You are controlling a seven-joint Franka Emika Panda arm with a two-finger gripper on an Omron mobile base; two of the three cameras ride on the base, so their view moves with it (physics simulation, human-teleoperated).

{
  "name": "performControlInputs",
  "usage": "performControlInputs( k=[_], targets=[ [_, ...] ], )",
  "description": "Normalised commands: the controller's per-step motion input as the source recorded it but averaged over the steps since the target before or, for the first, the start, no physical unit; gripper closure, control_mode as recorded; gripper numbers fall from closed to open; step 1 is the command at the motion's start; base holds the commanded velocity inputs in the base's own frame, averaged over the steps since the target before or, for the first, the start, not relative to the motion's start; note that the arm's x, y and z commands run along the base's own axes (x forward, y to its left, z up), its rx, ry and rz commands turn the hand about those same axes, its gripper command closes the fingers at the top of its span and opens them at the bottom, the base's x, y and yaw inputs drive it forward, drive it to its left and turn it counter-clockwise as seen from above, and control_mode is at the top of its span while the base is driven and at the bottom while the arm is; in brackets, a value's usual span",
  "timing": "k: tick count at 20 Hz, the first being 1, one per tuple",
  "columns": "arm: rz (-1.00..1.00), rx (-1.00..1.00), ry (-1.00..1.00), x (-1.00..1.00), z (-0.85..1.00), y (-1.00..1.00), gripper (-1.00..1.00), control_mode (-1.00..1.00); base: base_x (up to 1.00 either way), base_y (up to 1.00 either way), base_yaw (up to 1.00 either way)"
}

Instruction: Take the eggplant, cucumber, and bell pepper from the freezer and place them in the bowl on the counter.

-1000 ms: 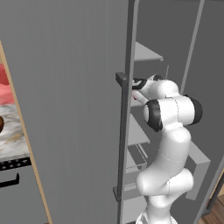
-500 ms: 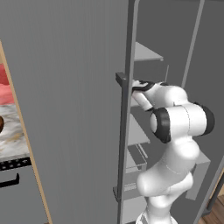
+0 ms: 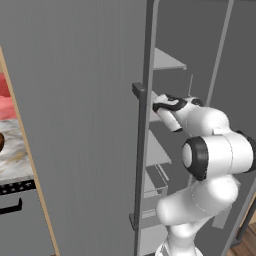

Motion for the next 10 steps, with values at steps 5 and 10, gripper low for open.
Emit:
performControlInputs(
  k=[5,10],
  targets=[
    [0.0,0.0,0.0,-0.36,0.47,0.0,1.0,-1.0,0.0,0.0,0.0],
    [0.0,0.0,0.0,-0.44,0.41,-0.01,1.0,-1.0,0.0,0.0,0.0]
  ],
)
